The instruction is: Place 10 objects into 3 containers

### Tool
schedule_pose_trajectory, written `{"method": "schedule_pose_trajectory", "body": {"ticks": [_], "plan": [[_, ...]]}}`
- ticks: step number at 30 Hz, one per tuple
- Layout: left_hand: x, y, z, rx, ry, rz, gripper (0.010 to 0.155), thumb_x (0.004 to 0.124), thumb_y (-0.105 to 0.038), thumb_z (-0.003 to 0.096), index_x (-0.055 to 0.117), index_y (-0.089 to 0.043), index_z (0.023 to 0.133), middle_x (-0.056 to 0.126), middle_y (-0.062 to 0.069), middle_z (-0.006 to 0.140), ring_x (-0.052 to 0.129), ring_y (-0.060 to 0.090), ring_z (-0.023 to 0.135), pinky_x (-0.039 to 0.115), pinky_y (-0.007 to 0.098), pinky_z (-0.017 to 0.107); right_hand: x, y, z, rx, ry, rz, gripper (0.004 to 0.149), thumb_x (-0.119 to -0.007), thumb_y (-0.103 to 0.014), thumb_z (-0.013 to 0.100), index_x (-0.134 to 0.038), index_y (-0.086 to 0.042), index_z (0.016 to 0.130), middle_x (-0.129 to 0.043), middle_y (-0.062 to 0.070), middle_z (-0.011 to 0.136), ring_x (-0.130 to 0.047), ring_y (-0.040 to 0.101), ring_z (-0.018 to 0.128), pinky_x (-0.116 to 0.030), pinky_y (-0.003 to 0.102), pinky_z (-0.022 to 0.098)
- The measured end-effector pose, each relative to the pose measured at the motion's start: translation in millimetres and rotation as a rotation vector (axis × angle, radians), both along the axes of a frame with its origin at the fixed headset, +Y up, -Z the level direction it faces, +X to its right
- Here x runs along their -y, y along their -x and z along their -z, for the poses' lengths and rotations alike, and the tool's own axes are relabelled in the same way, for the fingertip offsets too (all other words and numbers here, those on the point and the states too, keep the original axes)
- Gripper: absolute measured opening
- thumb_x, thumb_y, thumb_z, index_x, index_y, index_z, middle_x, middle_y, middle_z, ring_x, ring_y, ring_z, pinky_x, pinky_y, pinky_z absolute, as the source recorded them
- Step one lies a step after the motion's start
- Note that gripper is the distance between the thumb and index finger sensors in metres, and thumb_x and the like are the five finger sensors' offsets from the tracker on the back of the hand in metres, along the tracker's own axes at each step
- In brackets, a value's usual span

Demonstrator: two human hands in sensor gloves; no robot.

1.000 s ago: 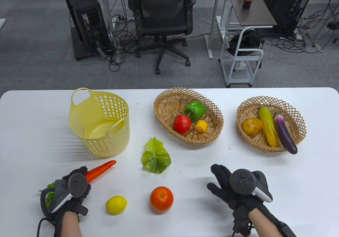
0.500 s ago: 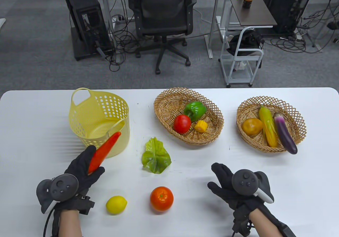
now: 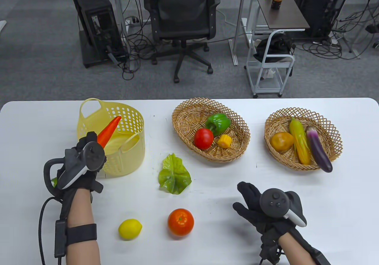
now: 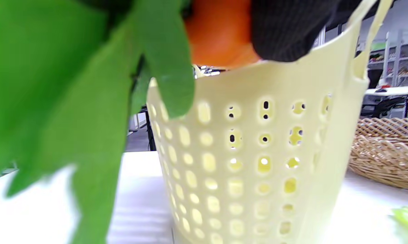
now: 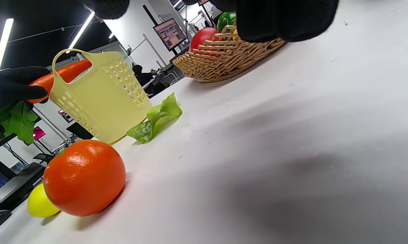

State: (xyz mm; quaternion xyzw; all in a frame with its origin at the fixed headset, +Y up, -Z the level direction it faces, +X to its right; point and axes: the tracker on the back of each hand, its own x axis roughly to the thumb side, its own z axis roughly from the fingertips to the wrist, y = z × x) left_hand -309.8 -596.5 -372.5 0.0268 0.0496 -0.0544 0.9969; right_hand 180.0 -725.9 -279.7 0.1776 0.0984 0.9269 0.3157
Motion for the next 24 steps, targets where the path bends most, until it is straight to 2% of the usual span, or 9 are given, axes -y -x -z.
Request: {"method": "schedule_pose_trajectory", "body": {"ticks": [4, 5, 7, 8, 10, 16, 17, 20, 24], "plan": [[-4.5, -4.6, 9.7, -0.018, 0.044, 0.056, 0.075, 0.081, -0.046, 0.0531, 0.045, -0.024, 0.115, 0.062, 0.009, 0.116, 0.082, 0.032, 0.098, 0.078, 0.049, 0.065, -0.5, -1.0, 0.3, 0.003, -0.002, 0.000, 0.073, -0.055, -0.049, 0.062, -0.024, -0.006, 0.113, -0.028, 0.028, 0.115, -0.058, 0.053, 0.095, -0.062, 0.060, 0.065], [-6.6, -5.6, 9.5, -0.014, 0.030, 0.066, 0.075, 0.080, -0.048, 0.0529, 0.045, -0.025, 0.115, 0.059, 0.010, 0.117, 0.077, 0.034, 0.103, 0.072, 0.054, 0.070, -0.4, -1.2, 0.5, 0.002, -0.002, -0.004, 0.073, -0.055, -0.049, 0.062, -0.024, -0.006, 0.113, -0.028, 0.028, 0.115, -0.058, 0.053, 0.095, -0.063, 0.060, 0.065], [-11.8, -6.8, 4.1, 0.028, -0.096, 0.098, 0.074, 0.079, -0.052, 0.0515, 0.047, -0.028, 0.114, 0.060, 0.005, 0.118, 0.071, 0.033, 0.107, 0.060, 0.064, 0.073, -0.6, -2.8, 1.7, 0.004, -0.001, -0.011, 0.073, -0.055, -0.049, 0.062, -0.025, -0.006, 0.113, -0.029, 0.028, 0.115, -0.058, 0.053, 0.095, -0.062, 0.060, 0.066], [-16.1, -6.8, -0.4, 0.084, -0.203, 0.097, 0.071, 0.079, -0.052, 0.0511, 0.051, -0.028, 0.112, 0.063, 0.004, 0.116, 0.073, 0.032, 0.106, 0.060, 0.064, 0.073, 0.2, -5.5, 4.0, 0.007, 0.011, 0.006, 0.073, -0.055, -0.050, 0.062, -0.024, -0.006, 0.113, -0.029, 0.028, 0.115, -0.057, 0.053, 0.095, -0.062, 0.059, 0.066], [-23.1, -5.2, -9.3, 0.121, -0.279, 0.014, 0.069, 0.077, -0.052, 0.0523, 0.051, -0.028, 0.112, 0.063, 0.003, 0.115, 0.072, 0.030, 0.106, 0.059, 0.063, 0.074, 3.2, -9.8, 7.2, 0.005, 0.048, 0.057, 0.073, -0.054, -0.050, 0.063, -0.023, -0.006, 0.112, -0.028, 0.028, 0.115, -0.056, 0.052, 0.096, -0.062, 0.059, 0.066], [-33.1, 3.6, -39.5, 0.165, -0.331, -0.039, 0.071, 0.075, -0.054, 0.0527, 0.049, -0.027, 0.113, 0.061, 0.005, 0.116, 0.070, 0.033, 0.107, 0.059, 0.064, 0.073, 5.8, -13.6, 10.0, 0.019, 0.078, 0.077, 0.073, -0.054, -0.049, 0.063, -0.023, -0.006, 0.112, -0.027, 0.028, 0.115, -0.054, 0.053, 0.096, -0.060, 0.060, 0.067], [-31.2, 5.7, -45.7, 0.169, -0.333, -0.046, 0.072, 0.075, -0.055, 0.0527, 0.049, -0.026, 0.113, 0.060, 0.006, 0.116, 0.070, 0.033, 0.107, 0.060, 0.063, 0.073, 5.5, -12.7, 9.1, 0.015, 0.072, 0.069, 0.073, -0.054, -0.049, 0.063, -0.023, -0.006, 0.112, -0.027, 0.028, 0.115, -0.054, 0.053, 0.096, -0.060, 0.060, 0.067], [-20.4, 11.4, -60.3, 0.184, -0.320, -0.094, 0.073, 0.075, -0.055, 0.0525, 0.048, -0.024, 0.113, 0.061, 0.007, 0.115, 0.074, 0.033, 0.103, 0.074, 0.049, 0.068, 2.4, -10.2, 4.8, -0.001, 0.044, 0.057, 0.073, -0.055, -0.049, 0.063, -0.023, -0.005, 0.112, -0.028, 0.029, 0.115, -0.055, 0.053, 0.096, -0.061, 0.060, 0.066], [9.1, 15.5, -77.6, 0.215, -0.268, -0.195, 0.073, 0.075, -0.056, 0.0528, 0.049, -0.022, 0.113, 0.063, 0.009, 0.114, 0.078, 0.032, 0.099, 0.080, 0.042, 0.061, -1.3, -7.2, 0.4, -0.022, 0.020, 0.045, 0.073, -0.055, -0.049, 0.063, -0.024, -0.005, 0.112, -0.029, 0.029, 0.114, -0.056, 0.053, 0.096, -0.061, 0.060, 0.066]]}}
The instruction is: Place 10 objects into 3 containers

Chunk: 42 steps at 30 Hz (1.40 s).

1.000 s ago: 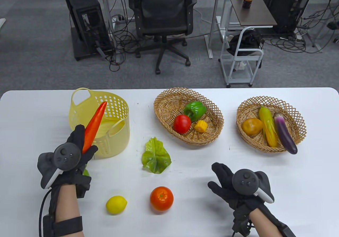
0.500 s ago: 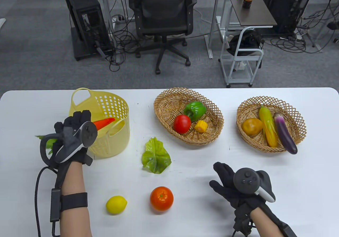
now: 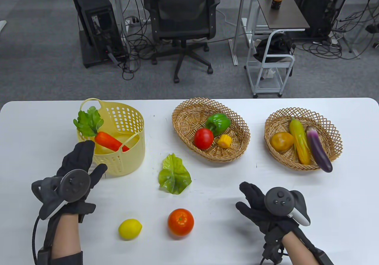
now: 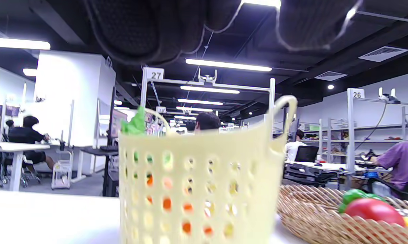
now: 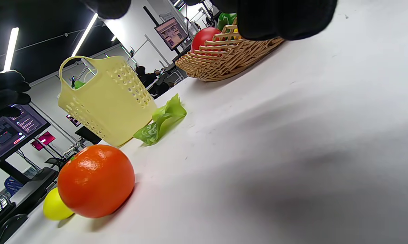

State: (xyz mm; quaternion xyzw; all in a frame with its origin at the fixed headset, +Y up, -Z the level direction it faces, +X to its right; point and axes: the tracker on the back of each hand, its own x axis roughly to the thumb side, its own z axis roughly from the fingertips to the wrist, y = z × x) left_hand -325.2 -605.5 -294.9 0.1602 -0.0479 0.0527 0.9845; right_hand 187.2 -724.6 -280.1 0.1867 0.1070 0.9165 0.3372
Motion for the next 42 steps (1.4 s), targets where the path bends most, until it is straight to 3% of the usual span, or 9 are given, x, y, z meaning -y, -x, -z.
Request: {"method": "schedule_pose_trajectory", "body": {"ticks": [6, 10, 12, 18, 25, 32, 37, 42], "plan": [[42.1, -25.0, -16.6, 0.147, 0.187, -0.051, 0.061, 0.065, -0.054, 0.0588, 0.059, -0.020, 0.110, 0.070, 0.012, 0.111, 0.084, 0.035, 0.094, 0.082, 0.044, 0.059, -0.2, -0.5, 0.3, -0.004, 0.017, 0.007, 0.073, -0.055, -0.049, 0.063, -0.025, -0.004, 0.112, -0.030, 0.029, 0.114, -0.056, 0.054, 0.095, -0.062, 0.060, 0.065], [69.0, -43.1, -19.1, 0.203, 0.412, -0.108, 0.063, 0.063, -0.055, 0.0598, 0.058, -0.018, 0.110, 0.069, 0.014, 0.111, 0.082, 0.037, 0.095, 0.082, 0.045, 0.059, -0.2, -3.4, 2.0, 0.003, 0.047, 0.021, 0.073, -0.055, -0.048, 0.063, -0.026, -0.004, 0.112, -0.030, 0.030, 0.114, -0.056, 0.054, 0.095, -0.062, 0.060, 0.065], [79.1, -48.3, -21.2, 0.212, 0.400, -0.099, 0.062, 0.063, -0.055, 0.0594, 0.061, -0.018, 0.109, 0.072, 0.014, 0.110, 0.085, 0.036, 0.093, 0.083, 0.045, 0.058, -1.1, -6.4, 2.2, 0.010, 0.068, 0.029, 0.073, -0.055, -0.049, 0.063, -0.026, -0.004, 0.112, -0.030, 0.030, 0.114, -0.056, 0.054, 0.095, -0.061, 0.060, 0.065], [105.1, -52.3, -26.6, 0.125, 0.549, -0.012, 0.066, 0.065, -0.059, 0.0575, 0.059, -0.018, 0.109, 0.071, 0.013, 0.110, 0.085, 0.036, 0.093, 0.083, 0.047, 0.058, -1.7, -10.0, 3.3, 0.021, 0.085, 0.065, 0.072, -0.055, -0.048, 0.063, -0.027, -0.004, 0.112, -0.030, 0.030, 0.114, -0.056, 0.055, 0.095, -0.061, 0.060, 0.065], [134.0, -38.7, -31.3, 0.073, 0.734, -0.211, 0.076, 0.070, -0.065, 0.0534, 0.056, -0.017, 0.111, 0.069, 0.015, 0.111, 0.084, 0.038, 0.094, 0.085, 0.045, 0.056, -3.9, -15.9, 4.1, 0.033, 0.103, 0.102, 0.072, -0.055, -0.048, 0.063, -0.027, -0.004, 0.113, -0.030, 0.031, 0.114, -0.056, 0.055, 0.095, -0.061, 0.061, 0.065], [141.8, -47.4, -32.7, 0.093, 0.882, -0.094, 0.087, 0.076, -0.063, 0.0506, 0.040, -0.019, 0.116, 0.056, 0.015, 0.116, 0.068, 0.033, 0.102, 0.083, 0.040, 0.058, -3.1, -19.9, 7.2, 0.036, 0.132, 0.123, 0.072, -0.055, -0.048, 0.063, -0.027, -0.004, 0.113, -0.030, 0.031, 0.114, -0.056, 0.055, 0.095, -0.061, 0.061, 0.065], [142.8, -53.0, -31.1, 0.076, 0.847, 0.027, 0.083, 0.079, -0.061, 0.0481, 0.045, -0.023, 0.113, 0.061, 0.006, 0.113, 0.071, 0.026, 0.099, 0.084, 0.033, 0.056, -5.1, -25.4, 7.7, 0.042, 0.144, 0.154, 0.072, -0.055, -0.048, 0.063, -0.028, -0.003, 0.113, -0.031, 0.031, 0.114, -0.056, 0.055, 0.094, -0.061, 0.061, 0.065], [145.8, -51.2, -30.7, 0.103, 0.729, 0.065, 0.084, 0.079, -0.065, 0.0439, 0.053, -0.021, 0.110, 0.070, 0.005, 0.107, 0.081, 0.023, 0.091, 0.085, 0.029, 0.052, -5.3, -25.4, 7.6, 0.045, 0.152, 0.152, 0.072, -0.054, -0.048, 0.063, -0.027, -0.003, 0.113, -0.030, 0.031, 0.114, -0.056, 0.055, 0.094, -0.061, 0.061, 0.065]]}}
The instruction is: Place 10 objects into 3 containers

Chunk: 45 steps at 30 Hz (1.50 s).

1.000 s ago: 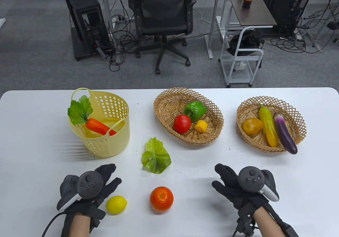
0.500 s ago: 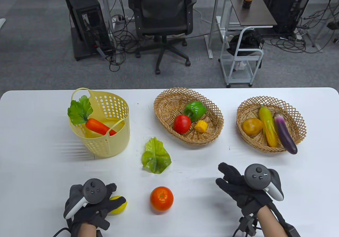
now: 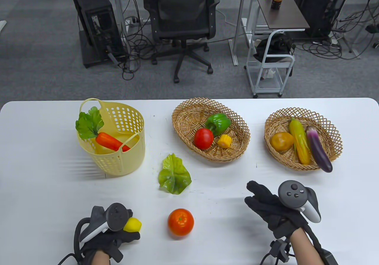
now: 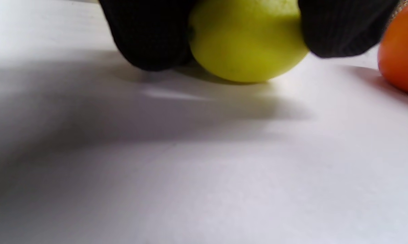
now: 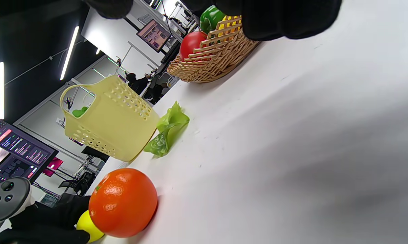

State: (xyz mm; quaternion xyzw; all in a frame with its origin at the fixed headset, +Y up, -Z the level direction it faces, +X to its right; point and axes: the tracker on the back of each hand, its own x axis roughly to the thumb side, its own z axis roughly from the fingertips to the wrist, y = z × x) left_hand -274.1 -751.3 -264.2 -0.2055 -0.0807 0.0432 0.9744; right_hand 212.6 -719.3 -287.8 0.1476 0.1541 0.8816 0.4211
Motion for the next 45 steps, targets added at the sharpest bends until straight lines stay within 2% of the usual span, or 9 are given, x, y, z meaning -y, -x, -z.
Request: {"method": "schedule_pose_trajectory", "body": {"ticks": [5, 9, 15, 19, 24, 28, 40, 43, 45], "plan": [[-18.6, 7.1, 7.1, -0.020, -0.134, -0.102, 0.085, 0.074, -0.069, 0.0442, 0.056, -0.016, 0.108, 0.074, 0.008, 0.102, 0.087, 0.024, 0.084, 0.087, 0.028, 0.048, 0.4, 1.0, 0.5, -0.014, 0.011, 0.000, 0.070, -0.054, -0.046, 0.064, -0.028, -0.003, 0.113, -0.031, 0.032, 0.114, -0.056, 0.056, 0.094, -0.061, 0.061, 0.065], [-64.6, 25.6, 14.1, -0.067, -0.405, -0.160, 0.085, 0.074, -0.070, 0.0429, 0.060, -0.015, 0.107, 0.079, 0.009, 0.098, 0.091, 0.024, 0.078, 0.087, 0.029, 0.046, -1.0, 1.1, -1.4, -0.014, 0.012, -0.014, 0.070, -0.054, -0.046, 0.064, -0.027, -0.003, 0.113, -0.031, 0.032, 0.114, -0.056, 0.056, 0.094, -0.061, 0.061, 0.065], [-130.1, 53.8, 29.5, -0.132, -0.641, -0.260, 0.085, 0.072, -0.071, 0.0423, 0.061, -0.016, 0.106, 0.081, 0.008, 0.096, 0.093, 0.022, 0.074, 0.087, 0.029, 0.047, -9.4, 7.7, -8.8, -0.028, -0.048, -0.138, 0.071, -0.053, -0.047, 0.064, -0.027, -0.003, 0.113, -0.030, 0.032, 0.114, -0.055, 0.057, 0.094, -0.060, 0.062, 0.065], [-149.3, 62.7, 50.6, -0.238, -0.734, -0.309, 0.084, 0.072, -0.067, 0.0458, 0.055, -0.015, 0.110, 0.075, 0.011, 0.102, 0.091, 0.026, 0.081, 0.088, 0.023, 0.039, -9.4, 9.6, -9.9, -0.039, -0.046, -0.162, 0.072, -0.053, -0.048, 0.064, -0.027, -0.003, 0.113, -0.030, 0.032, 0.114, -0.056, 0.057, 0.094, -0.060, 0.062, 0.066], [-144.6, 66.2, 75.8, -0.328, -0.792, -0.389, 0.084, 0.072, -0.066, 0.0479, 0.049, -0.016, 0.111, 0.069, 0.011, 0.105, 0.090, 0.028, 0.085, 0.087, 0.017, 0.039, -6.5, 5.7, -7.1, -0.020, -0.015, -0.178, 0.071, -0.053, -0.048, 0.064, -0.026, -0.003, 0.113, -0.030, 0.032, 0.115, -0.055, 0.057, 0.095, -0.060, 0.062, 0.066], [-132.3, 65.5, 90.1, -0.335, -0.746, -0.358, 0.083, 0.071, -0.066, 0.0487, 0.047, -0.018, 0.112, 0.066, 0.009, 0.107, 0.088, 0.027, 0.088, 0.087, 0.019, 0.041, -3.7, 3.9, -5.0, -0.019, 0.008, -0.191, 0.072, -0.052, -0.048, 0.064, -0.026, -0.003, 0.113, -0.030, 0.031, 0.115, -0.055, 0.057, 0.095, -0.060, 0.062, 0.066], [-116.1, 59.2, 95.0, -0.274, -0.705, -0.217, 0.083, 0.070, -0.064, 0.0505, 0.039, -0.021, 0.115, 0.059, 0.009, 0.113, 0.080, 0.027, 0.099, 0.086, 0.029, 0.050, 8.7, 4.1, 2.1, -0.020, 0.083, -0.215, 0.072, -0.052, -0.048, 0.064, -0.025, -0.004, 0.113, -0.028, 0.031, 0.115, -0.054, 0.056, 0.096, -0.059, 0.062, 0.067], [-114.9, 58.4, 93.0, -0.265, -0.695, -0.243, 0.089, 0.070, -0.065, 0.0504, 0.030, -0.019, 0.116, 0.043, 0.016, 0.118, 0.067, 0.035, 0.106, 0.082, 0.037, 0.058, 8.6, 4.0, 1.8, -0.019, 0.087, -0.218, 0.072, -0.052, -0.048, 0.064, -0.024, -0.004, 0.113, -0.027, 0.031, 0.115, -0.054, 0.056, 0.096, -0.059, 0.062, 0.067], [-115.8, 56.9, 88.3, -0.260, -0.736, -0.246, 0.091, 0.069, -0.065, 0.0508, 0.026, -0.016, 0.115, 0.024, 0.023, 0.118, 0.058, 0.040, 0.107, 0.081, 0.036, 0.060, 8.7, 4.0, 1.9, -0.022, 0.084, -0.218, 0.072, -0.052, -0.048, 0.064, -0.024, -0.004, 0.113, -0.027, 0.031, 0.115, -0.054, 0.057, 0.096, -0.059, 0.062, 0.067]]}}
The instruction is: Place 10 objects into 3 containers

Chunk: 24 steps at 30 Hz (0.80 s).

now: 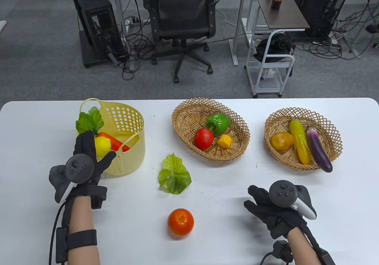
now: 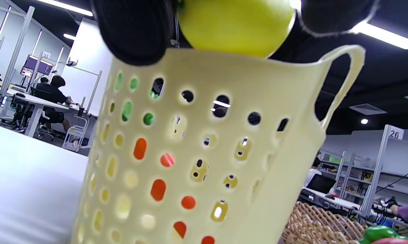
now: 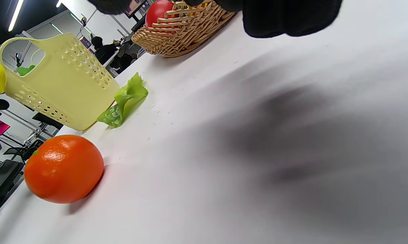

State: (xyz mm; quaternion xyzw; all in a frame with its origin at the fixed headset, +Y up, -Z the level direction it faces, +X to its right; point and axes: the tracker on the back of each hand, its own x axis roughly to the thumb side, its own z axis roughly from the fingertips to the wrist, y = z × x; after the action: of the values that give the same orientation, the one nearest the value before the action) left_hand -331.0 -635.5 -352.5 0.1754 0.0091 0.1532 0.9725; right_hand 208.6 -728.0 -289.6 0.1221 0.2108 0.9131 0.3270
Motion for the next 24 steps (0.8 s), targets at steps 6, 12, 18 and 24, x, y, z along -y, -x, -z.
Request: {"method": "schedule_pose_trajectory", "body": {"ticks": [6, 12, 18, 24], "plan": [[-5.5, -12.9, -26.7, 0.019, -0.085, 0.125, 0.086, 0.067, -0.061, 0.0554, 0.026, -0.014, 0.115, 0.014, 0.028, 0.115, 0.053, 0.043, 0.107, 0.081, 0.035, 0.059, -6.1, -0.3, -3.7, -0.016, -0.033, 0.016, 0.072, -0.052, -0.049, 0.064, -0.025, -0.003, 0.113, -0.028, 0.032, 0.115, -0.054, 0.057, 0.095, -0.059, 0.062, 0.066], [-5.5, -36.6, -57.5, 0.133, -0.119, 0.165, 0.071, 0.069, -0.044, 0.0597, 0.033, -0.015, 0.114, 0.020, 0.027, 0.116, 0.057, 0.041, 0.106, 0.082, 0.035, 0.058, -7.3, -0.3, -4.5, -0.028, -0.040, 0.027, 0.072, -0.052, -0.048, 0.064, -0.025, -0.003, 0.113, -0.028, 0.032, 0.115, -0.055, 0.057, 0.095, -0.060, 0.062, 0.066], [11.7, -78.8, -71.9, 0.326, 0.035, 0.098, 0.076, 0.068, -0.050, 0.0591, 0.031, -0.015, 0.115, 0.019, 0.029, 0.116, 0.062, 0.040, 0.105, 0.083, 0.036, 0.057, -7.3, -0.2, -4.5, -0.043, -0.031, 0.046, 0.072, -0.052, -0.048, 0.064, -0.027, -0.003, 0.113, -0.031, 0.032, 0.115, -0.057, 0.057, 0.094, -0.060, 0.063, 0.065], [57.7, -118.1, -68.2, 0.509, 0.387, 0.000, 0.082, 0.069, -0.055, 0.0582, 0.028, -0.014, 0.116, 0.018, 0.031, 0.116, 0.063, 0.042, 0.104, 0.083, 0.036, 0.055, -5.6, -2.1, -3.2, -0.051, 0.000, 0.071, 0.071, -0.052, -0.048, 0.064, -0.029, -0.003, 0.114, -0.032, 0.032, 0.115, -0.056, 0.058, 0.094, -0.060, 0.063, 0.065]]}}
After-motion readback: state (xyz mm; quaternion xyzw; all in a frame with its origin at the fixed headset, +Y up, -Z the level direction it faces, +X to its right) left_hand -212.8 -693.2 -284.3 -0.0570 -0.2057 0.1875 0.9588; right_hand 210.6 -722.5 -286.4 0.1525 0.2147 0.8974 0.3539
